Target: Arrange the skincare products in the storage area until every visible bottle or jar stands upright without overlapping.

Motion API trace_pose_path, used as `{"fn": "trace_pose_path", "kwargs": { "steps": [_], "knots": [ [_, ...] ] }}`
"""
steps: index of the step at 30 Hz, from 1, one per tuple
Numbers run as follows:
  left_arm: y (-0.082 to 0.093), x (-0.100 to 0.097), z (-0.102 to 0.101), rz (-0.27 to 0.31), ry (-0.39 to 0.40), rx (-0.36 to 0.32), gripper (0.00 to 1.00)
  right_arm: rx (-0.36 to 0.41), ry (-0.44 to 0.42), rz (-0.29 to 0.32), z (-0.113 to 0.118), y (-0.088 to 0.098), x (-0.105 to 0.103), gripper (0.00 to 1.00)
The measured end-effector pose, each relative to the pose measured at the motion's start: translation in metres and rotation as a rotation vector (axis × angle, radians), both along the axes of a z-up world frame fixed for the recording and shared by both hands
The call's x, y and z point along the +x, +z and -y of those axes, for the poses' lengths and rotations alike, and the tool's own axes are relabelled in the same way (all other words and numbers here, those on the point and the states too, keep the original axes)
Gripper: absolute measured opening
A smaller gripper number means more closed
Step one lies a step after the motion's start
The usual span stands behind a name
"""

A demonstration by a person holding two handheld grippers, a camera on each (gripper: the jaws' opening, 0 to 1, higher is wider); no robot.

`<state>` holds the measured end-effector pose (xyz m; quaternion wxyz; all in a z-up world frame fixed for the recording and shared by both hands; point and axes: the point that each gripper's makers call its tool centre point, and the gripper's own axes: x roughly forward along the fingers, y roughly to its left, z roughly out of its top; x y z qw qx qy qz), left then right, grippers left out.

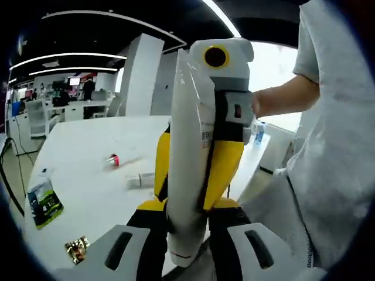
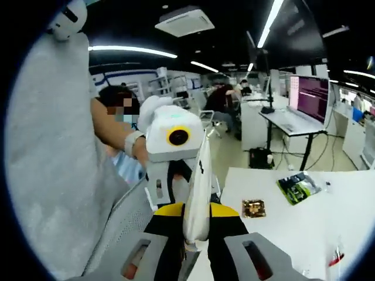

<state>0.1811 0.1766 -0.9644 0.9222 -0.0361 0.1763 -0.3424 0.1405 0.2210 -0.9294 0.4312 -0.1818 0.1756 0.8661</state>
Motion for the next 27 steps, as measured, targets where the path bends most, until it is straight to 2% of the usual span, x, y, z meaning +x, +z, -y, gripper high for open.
{"fn": "trace_pose_path", "kwargs": {
  "steps": [3,5,7,9,11,15,16,18,20,22,25,27],
  "knots": [
    [-0.001,-0.001,-0.001,-0.023,0.008,-0.015,0.21,-0.006,0.001,-0.019,-0.001,-0.001,0.002,0.05],
    [-0.002,0.000,-0.004,-0.028,0.024,-0.001,0.20,-0.004,-0.021,-0.045,-0.003,-0.002,0.003,0.06],
    [-0.005,0.001,-0.008,-0.039,0.043,0.028,0.19,0.002,-0.060,-0.065,-0.006,-0.005,0.005,0.07],
    [-0.010,0.003,-0.015,-0.045,0.080,0.067,0.18,0.001,-0.141,-0.086,-0.010,-0.008,0.011,0.10],
    [-0.011,0.003,-0.015,-0.054,0.085,0.070,0.17,0.022,-0.181,-0.120,-0.011,-0.009,0.014,0.12],
    [-0.010,0.008,-0.022,-0.050,0.137,0.067,0.16,0.039,-0.347,-0.199,-0.018,-0.007,0.026,0.17],
    [-0.010,0.011,-0.028,-0.054,0.179,0.066,0.15,0.023,-0.404,-0.228,-0.020,-0.008,0.029,0.18],
    [-0.012,0.013,-0.033,-0.057,0.197,0.081,0.15,0.030,-0.517,-0.310,-0.026,-0.006,0.035,0.21],
    [-0.017,0.016,-0.042,-0.075,0.260,0.111,0.15,-0.013,-0.623,-0.353,-0.029,-0.011,0.041,0.24],
    [-0.023,0.018,-0.052,-0.092,0.303,0.151,0.15,-0.030,-0.759,-0.427,-0.035,-0.014,0.047,0.27],
    [-0.032,0.018,-0.058,-0.098,0.328,0.235,0.15,-0.057,-0.902,-0.501,-0.041,-0.018,0.051,0.33],
    [-0.040,0.016,-0.060,-0.132,0.343,0.268,0.15,-0.100,-0.986,-0.526,-0.043,-0.026,0.053,0.36]
  ]
}}
